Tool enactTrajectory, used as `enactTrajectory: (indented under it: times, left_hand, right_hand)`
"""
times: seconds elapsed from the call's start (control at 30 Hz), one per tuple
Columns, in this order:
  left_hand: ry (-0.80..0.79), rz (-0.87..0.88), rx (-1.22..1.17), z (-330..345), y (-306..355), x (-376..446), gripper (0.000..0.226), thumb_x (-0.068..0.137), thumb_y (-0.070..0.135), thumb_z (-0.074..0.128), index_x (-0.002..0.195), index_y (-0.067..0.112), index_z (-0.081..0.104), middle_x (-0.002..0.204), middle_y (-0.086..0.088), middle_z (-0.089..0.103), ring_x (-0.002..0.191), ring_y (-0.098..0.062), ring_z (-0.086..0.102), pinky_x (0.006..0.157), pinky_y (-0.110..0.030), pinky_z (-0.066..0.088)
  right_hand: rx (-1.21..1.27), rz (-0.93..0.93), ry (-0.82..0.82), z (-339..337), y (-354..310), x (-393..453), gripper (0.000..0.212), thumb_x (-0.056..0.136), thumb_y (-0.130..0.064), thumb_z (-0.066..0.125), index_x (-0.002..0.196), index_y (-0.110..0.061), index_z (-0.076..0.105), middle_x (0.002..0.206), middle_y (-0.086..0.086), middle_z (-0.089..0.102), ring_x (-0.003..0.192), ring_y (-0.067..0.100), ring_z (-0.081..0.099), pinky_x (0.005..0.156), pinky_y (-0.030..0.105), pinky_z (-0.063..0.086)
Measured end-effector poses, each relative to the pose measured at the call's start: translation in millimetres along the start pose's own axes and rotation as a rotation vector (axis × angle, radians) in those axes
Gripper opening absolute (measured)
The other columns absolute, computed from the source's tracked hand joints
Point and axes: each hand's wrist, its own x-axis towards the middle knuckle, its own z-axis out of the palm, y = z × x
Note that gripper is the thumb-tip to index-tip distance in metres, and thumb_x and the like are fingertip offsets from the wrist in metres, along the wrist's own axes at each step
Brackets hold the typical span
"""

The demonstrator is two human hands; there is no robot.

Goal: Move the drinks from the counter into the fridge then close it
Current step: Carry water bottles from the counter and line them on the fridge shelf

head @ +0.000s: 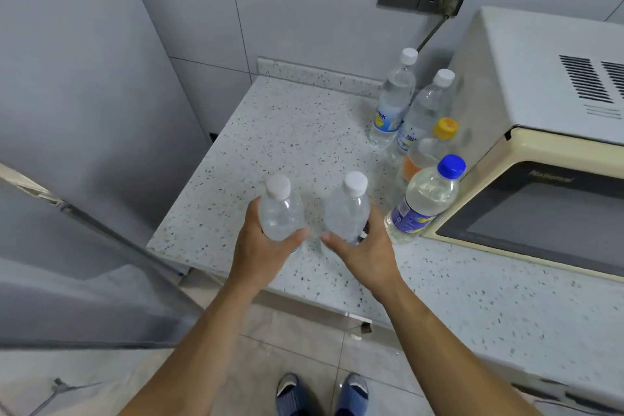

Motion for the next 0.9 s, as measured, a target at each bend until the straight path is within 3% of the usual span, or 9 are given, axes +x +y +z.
enactTrajectory:
  times: [0.1,0.17,0.27,0.33,0.47,0.57,0.7,0.8,0.9]
  left_hand:
    - [-0.038,-0.036,-0.080,7,-26,2,0.077,0.059,0.050,0.087,0.125,0.034,0.050,0.111,0.018,0.064,0.102,0.003,0.062,0.075,-0.012,0.049]
    - [-0.043,-0.044,-0.097,9,-34,-1,0.075,0.064,0.040,0.088,0.128,0.034,0.048,0.116,0.017,0.062,0.103,0.005,0.060,0.079,-0.012,0.050]
    - [0.011,-0.050,-0.102,7,-32,-8,0.071,0.067,0.039,0.087,0.123,0.040,0.045,0.112,0.022,0.059,0.099,0.014,0.057,0.069,-0.002,0.046]
    - [0.034,-0.093,-0.120,3,-28,-15,0.063,0.067,0.041,0.086,0.118,0.042,0.050,0.106,0.023,0.063,0.096,0.013,0.059,0.065,-0.003,0.047]
    - [0.065,-0.222,-0.356,-9,-30,-53,0.046,0.067,0.055,0.077,0.104,0.028,0.067,0.100,0.006,0.075,0.093,-0.013,0.072,0.070,-0.023,0.056]
    - [0.023,-0.418,-0.708,-19,-40,-98,0.045,0.076,0.042,0.076,0.113,0.018,0.068,0.104,-0.010,0.075,0.090,-0.025,0.074,0.064,-0.032,0.058]
    - [-0.012,-0.543,-0.829,-21,-50,-161,0.046,0.083,0.038,0.064,0.117,0.008,0.068,0.107,-0.020,0.073,0.089,-0.033,0.073,0.065,-0.038,0.060]
    - [0.028,-0.647,-0.905,-18,-61,-215,0.051,0.079,0.042,0.060,0.110,0.005,0.073,0.107,-0.023,0.072,0.086,-0.035,0.073,0.064,-0.040,0.061]
    - [0.089,-0.723,-1.013,-19,-73,-271,0.050,0.077,0.046,0.057,0.099,0.007,0.079,0.111,-0.024,0.071,0.090,-0.037,0.073,0.068,-0.043,0.061]
  right_hand:
    - [0.065,-0.004,0.025,7,8,4,0.074,0.067,-0.028,0.091,0.128,-0.030,0.049,0.116,-0.018,0.061,0.102,-0.009,0.058,0.082,0.013,0.051]
    - [0.071,-0.003,0.051,11,9,6,0.069,0.069,-0.028,0.090,0.124,-0.032,0.049,0.111,-0.017,0.062,0.096,-0.008,0.059,0.077,0.011,0.052]
    - [0.090,-0.019,0.075,11,7,5,0.062,0.071,-0.027,0.088,0.121,-0.031,0.052,0.110,-0.012,0.063,0.096,0.001,0.062,0.077,0.015,0.054]
    - [0.124,-0.018,0.064,7,7,1,0.060,0.073,-0.025,0.088,0.123,-0.026,0.055,0.112,-0.007,0.066,0.099,0.007,0.064,0.080,0.020,0.055]
    - [0.322,0.107,0.016,-7,18,-29,0.044,0.072,-0.032,0.084,0.111,-0.021,0.068,0.102,0.001,0.076,0.092,0.016,0.074,0.075,0.029,0.058]
    - [0.543,0.365,-0.125,-21,37,-61,0.051,0.071,-0.041,0.080,0.113,-0.016,0.068,0.104,0.013,0.076,0.090,0.028,0.075,0.073,0.038,0.059]
    - [0.700,0.654,-0.300,-37,66,-101,0.066,0.070,-0.052,0.075,0.123,-0.012,0.066,0.105,0.016,0.074,0.088,0.031,0.073,0.078,0.042,0.056]
    - [0.743,0.705,-0.393,-43,86,-130,0.069,0.068,-0.051,0.077,0.119,-0.005,0.067,0.099,0.020,0.072,0.087,0.035,0.073,0.075,0.043,0.057]
    - [0.678,0.710,-0.521,-37,95,-155,0.057,0.068,-0.056,0.072,0.096,-0.006,0.079,0.091,0.019,0.073,0.084,0.034,0.073,0.070,0.041,0.060]
